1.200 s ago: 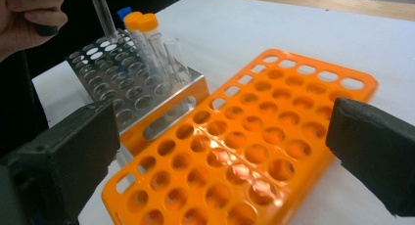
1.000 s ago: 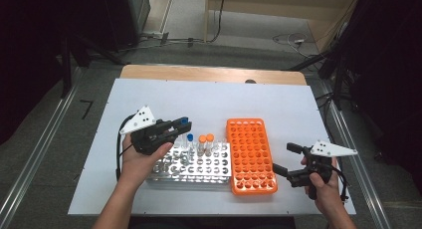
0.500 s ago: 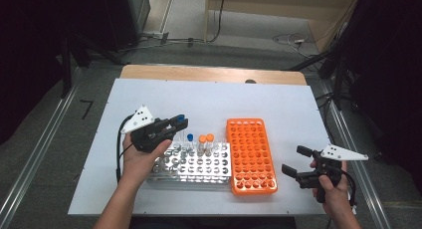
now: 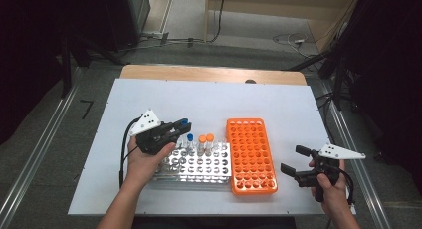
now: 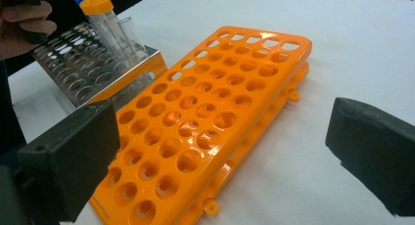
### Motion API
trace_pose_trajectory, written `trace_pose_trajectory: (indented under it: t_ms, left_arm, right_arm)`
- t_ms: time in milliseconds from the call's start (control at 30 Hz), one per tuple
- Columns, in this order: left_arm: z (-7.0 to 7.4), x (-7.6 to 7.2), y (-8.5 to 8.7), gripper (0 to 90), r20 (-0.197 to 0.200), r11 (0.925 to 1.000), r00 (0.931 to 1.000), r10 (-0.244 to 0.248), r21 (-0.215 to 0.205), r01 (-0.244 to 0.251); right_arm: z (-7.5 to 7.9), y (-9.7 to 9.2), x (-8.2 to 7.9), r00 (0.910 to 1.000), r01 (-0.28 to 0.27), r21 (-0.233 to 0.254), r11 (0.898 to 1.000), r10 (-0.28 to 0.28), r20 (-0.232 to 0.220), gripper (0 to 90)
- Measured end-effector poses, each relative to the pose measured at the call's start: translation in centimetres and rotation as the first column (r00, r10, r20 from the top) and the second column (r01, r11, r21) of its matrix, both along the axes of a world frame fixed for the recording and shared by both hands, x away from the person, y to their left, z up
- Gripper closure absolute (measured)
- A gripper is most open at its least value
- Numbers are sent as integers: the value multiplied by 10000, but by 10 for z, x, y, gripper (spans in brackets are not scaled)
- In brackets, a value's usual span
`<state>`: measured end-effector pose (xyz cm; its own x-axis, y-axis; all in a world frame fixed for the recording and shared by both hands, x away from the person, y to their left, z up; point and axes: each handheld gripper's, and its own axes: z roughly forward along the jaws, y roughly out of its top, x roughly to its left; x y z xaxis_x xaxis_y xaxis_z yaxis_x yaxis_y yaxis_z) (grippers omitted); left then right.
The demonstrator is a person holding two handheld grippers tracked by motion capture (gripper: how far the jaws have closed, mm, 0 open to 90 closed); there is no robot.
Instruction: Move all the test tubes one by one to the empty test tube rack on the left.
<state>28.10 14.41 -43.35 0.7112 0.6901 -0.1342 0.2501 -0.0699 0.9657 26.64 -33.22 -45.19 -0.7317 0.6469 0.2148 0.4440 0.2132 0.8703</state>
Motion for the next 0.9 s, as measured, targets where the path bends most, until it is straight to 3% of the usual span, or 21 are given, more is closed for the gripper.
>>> trace_pose_trajectory:
  t_ms: [333,900]
  left_arm:
    - [-5,-2,-2,765,-189,9994,9998,-73,338,79]
    - [1,-12,-1,763,-413,9956,9990,-150,923,187]
  right_arm:
    - [0,1,4,10000,-69,20,10000,69,3,0]
    - [-2,7,9,9996,-270,-19,9996,270,5,0]
